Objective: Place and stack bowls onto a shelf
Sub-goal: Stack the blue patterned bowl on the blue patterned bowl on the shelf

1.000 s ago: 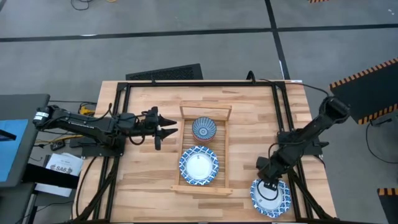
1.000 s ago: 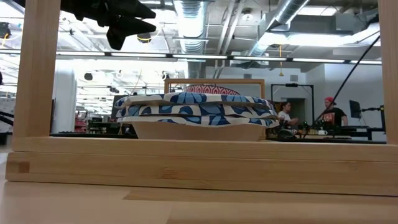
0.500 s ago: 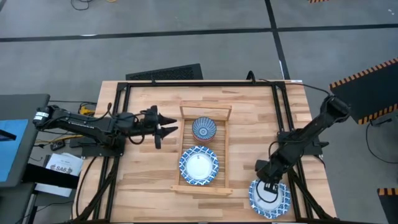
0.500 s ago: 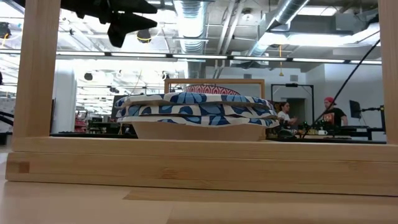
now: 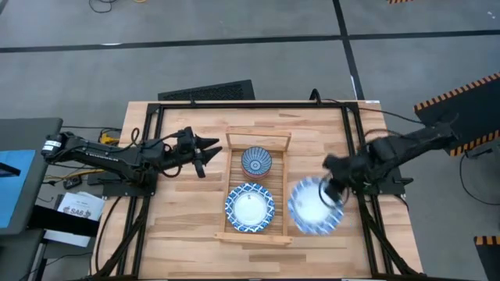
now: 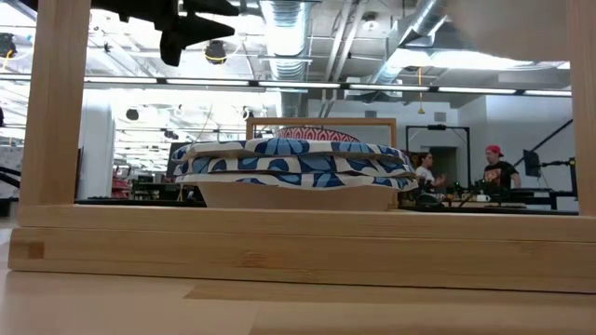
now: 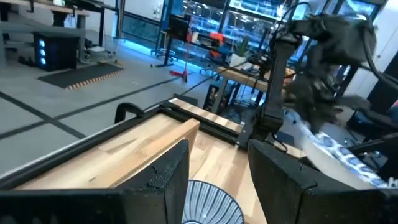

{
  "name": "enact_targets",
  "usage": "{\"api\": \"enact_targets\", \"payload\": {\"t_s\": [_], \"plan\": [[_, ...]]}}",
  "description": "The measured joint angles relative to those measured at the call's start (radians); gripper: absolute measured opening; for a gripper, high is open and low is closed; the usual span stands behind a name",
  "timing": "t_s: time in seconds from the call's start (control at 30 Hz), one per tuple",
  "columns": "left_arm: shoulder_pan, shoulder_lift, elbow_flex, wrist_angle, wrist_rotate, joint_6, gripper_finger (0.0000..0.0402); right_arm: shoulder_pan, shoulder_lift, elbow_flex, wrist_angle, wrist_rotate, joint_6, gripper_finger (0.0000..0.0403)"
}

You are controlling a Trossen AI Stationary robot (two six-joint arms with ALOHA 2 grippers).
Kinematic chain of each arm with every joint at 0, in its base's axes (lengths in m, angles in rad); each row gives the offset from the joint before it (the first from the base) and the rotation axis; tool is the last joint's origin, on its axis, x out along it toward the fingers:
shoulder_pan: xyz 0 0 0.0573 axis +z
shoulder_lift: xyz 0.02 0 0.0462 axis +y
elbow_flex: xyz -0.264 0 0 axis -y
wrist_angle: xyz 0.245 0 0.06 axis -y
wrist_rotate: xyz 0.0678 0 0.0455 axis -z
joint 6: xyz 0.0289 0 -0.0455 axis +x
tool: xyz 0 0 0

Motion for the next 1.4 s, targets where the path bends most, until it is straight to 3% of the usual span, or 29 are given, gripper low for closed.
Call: {"api": "enact_targets", "payload": {"t_s": [0.13, 0.3, 0.57, 0.83, 1.0, 1.4], "plan": [[0.0, 0.0, 0.0, 0.027, 0.0, -0.031, 0.0148, -0.126, 0.029, 0.06, 0.007, 0.134, -0.004, 0.0021], [0.0, 0.0, 0.0, 0.054, 0.03, -0.034, 0.0148, -0.214, 0.164, 0.062, 0.173, 0.161, -0.012, 0.0021], [0.0, -0.018, 0.001, 0.076, 0.169, 0.013, 0.0148, -0.182, 0.417, 0.062, 0.572, 0.062, 0.099, 0.0021], [0.0, -0.06, 0.001, 0.063, 0.142, 0.103, 0.0148, -0.141, 0.573, 0.062, 0.739, 0.061, 0.299, 0.0021], [0.0, -0.066, 0.001, 0.056, 0.133, 0.135, 0.0148, -0.11, 0.62, 0.062, 0.756, 0.058, 0.381, 0.003], [0.0, -0.066, 0.001, 0.039, 0.124, 0.163, 0.0148, -0.093, 0.711, 0.06, 0.898, 0.052, 0.43, 0.004]]}}
